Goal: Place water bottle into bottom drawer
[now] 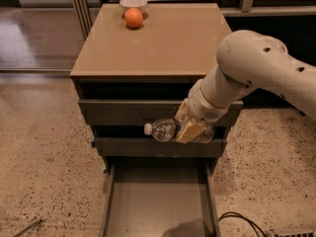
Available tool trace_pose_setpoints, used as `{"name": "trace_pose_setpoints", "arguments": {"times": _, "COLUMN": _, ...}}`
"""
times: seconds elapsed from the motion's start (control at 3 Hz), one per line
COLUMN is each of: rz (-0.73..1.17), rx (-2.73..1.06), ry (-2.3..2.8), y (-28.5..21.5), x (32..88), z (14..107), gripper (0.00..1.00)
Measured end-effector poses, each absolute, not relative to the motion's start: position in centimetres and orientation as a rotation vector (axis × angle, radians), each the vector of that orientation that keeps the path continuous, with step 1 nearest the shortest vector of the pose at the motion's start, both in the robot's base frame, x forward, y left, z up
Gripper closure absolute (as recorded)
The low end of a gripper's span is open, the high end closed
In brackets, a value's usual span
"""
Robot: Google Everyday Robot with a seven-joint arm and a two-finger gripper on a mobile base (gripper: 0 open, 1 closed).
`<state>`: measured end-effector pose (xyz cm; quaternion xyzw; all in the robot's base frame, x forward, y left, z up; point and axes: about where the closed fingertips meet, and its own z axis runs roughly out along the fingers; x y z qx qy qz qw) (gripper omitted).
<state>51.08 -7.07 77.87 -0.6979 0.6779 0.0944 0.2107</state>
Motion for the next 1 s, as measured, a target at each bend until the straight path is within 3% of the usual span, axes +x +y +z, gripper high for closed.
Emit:
{"name": "trace_pose_setpoints", "arguments": {"times": 0.33, "rz": 0.481, "rx": -1.805, "ry": 1.918, "y": -7.39, "x": 49.32, "z": 72.74, "gripper": 1.0}}
{"name": "trace_pose_setpoints", "arguments": {"times": 1.0, "rz": 0.526, "rx": -1.771, "ry": 1.929, "y": -7.37, "x": 49.07, "z": 72.37, "gripper": 1.0}}
